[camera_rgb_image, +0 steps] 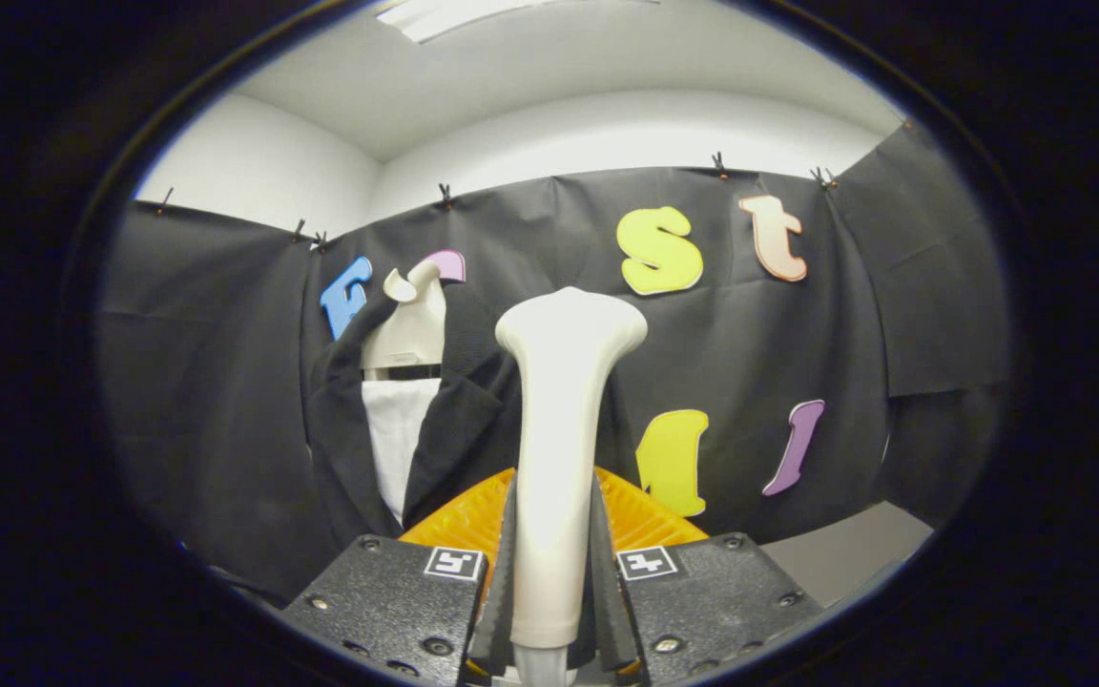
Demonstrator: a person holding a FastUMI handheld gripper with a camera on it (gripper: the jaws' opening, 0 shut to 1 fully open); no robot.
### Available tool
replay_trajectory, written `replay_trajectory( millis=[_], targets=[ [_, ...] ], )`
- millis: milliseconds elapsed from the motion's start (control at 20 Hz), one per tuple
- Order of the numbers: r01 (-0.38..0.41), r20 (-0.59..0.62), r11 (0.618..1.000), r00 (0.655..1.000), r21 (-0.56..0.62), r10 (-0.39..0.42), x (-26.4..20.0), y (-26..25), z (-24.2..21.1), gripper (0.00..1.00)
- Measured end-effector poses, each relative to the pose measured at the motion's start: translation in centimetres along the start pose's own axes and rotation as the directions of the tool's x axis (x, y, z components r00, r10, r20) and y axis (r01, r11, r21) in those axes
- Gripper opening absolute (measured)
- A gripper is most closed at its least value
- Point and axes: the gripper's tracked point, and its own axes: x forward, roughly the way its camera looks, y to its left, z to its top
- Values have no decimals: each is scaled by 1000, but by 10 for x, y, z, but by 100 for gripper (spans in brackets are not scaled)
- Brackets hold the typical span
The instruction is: Iron the clothes twice with a garment steamer, once on the left side and once on the right side.
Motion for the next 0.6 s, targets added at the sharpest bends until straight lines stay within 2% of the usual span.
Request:
replay_trajectory(
  millis=[250,600],
  targets=[
    [18,-35,998,999,-53,-20,17,10,-25,38],
    [12,-70,999,997,-53,-16,9,10,-49,38]
  ],
)
